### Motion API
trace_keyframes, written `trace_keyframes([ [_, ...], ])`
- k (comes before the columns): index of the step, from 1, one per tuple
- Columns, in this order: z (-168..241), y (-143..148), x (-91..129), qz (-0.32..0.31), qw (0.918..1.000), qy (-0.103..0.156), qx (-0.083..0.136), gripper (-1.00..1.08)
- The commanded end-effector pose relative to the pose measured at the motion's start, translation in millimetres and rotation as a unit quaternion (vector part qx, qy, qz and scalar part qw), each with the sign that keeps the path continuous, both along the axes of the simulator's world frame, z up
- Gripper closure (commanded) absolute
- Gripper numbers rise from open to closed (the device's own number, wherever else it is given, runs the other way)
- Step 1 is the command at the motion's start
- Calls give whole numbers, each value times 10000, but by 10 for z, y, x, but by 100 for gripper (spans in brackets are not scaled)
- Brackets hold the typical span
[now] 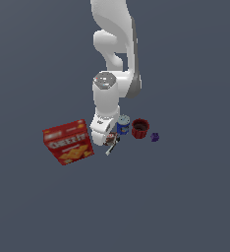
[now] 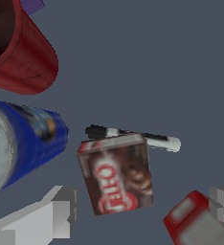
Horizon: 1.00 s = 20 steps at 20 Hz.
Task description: Pick up a designated object from a clutter of objects.
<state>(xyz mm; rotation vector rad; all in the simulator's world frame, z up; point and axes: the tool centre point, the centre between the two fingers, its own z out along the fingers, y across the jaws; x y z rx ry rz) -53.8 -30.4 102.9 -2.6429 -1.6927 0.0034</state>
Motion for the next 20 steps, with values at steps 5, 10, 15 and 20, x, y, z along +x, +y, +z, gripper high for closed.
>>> trace_keyframes([
  [5, -176, -45, -114, 528, 9986, -13, -4, -92],
  [10, -248, -64, -166, 751, 9972, -17, -5, -92],
  [15, -272, -69, -183, 826, 9966, -18, -6, -92],
  [20, -311, -70, -183, 805, 9968, -15, -5, -92],
])
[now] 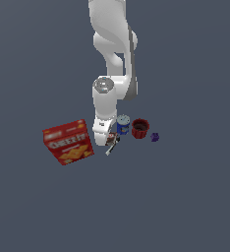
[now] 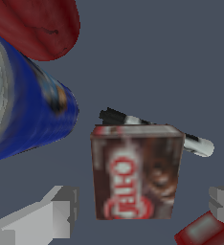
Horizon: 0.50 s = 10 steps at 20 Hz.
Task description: Pick up a designated object from a clutter of objects.
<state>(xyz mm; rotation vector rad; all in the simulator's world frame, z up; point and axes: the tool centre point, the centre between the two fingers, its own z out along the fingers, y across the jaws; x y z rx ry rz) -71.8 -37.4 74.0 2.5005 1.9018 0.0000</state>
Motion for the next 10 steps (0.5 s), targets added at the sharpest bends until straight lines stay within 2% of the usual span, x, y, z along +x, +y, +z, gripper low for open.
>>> trace_keyframes([
  [1, -45, 2, -4, 4, 10000, 2, 0, -92],
  [10, -398, 1, -13, 17, 10000, 0, 0, -92],
])
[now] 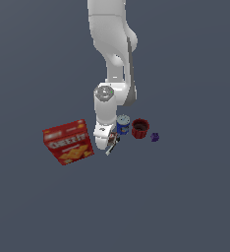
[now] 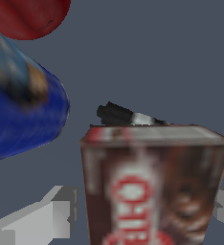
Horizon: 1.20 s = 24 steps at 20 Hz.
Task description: Pick up a designated object from a clutter of objects.
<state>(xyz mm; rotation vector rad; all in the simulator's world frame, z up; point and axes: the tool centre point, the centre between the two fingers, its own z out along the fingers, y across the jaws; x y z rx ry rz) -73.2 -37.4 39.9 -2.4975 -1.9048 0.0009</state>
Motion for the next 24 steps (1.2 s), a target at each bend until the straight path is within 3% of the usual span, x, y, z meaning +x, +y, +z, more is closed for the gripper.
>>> trace_keyframes([
  [1, -83, 0, 1, 4, 10000, -4, 0, -92],
  [6, -143, 0, 3, 7, 10000, -4, -1, -92],
  [7, -143, 0, 3, 7, 10000, -4, -1, 108],
  [24, -13, 4, 29, 4, 10000, -15, -2, 108],
])
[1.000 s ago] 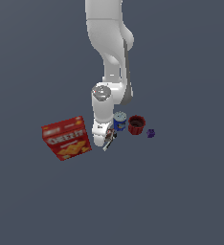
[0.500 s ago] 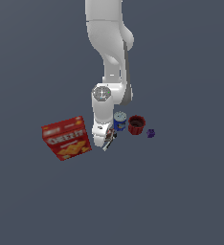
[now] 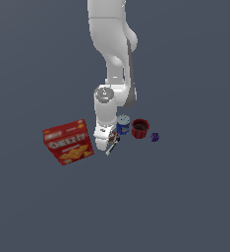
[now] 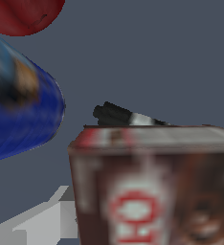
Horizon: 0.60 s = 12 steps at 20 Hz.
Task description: Pick up a designated object from a clutter of objects.
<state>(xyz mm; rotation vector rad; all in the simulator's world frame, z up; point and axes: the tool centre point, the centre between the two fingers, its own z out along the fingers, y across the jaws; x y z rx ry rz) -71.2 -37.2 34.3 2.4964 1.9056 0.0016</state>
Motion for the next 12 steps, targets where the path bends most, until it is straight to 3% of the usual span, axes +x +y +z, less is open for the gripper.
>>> trace_keyframes([
  [1, 80, 4, 15, 0, 10000, -4, 0, 108],
  [12, 805, 47, 135, 2, 10000, -1, -1, 108],
])
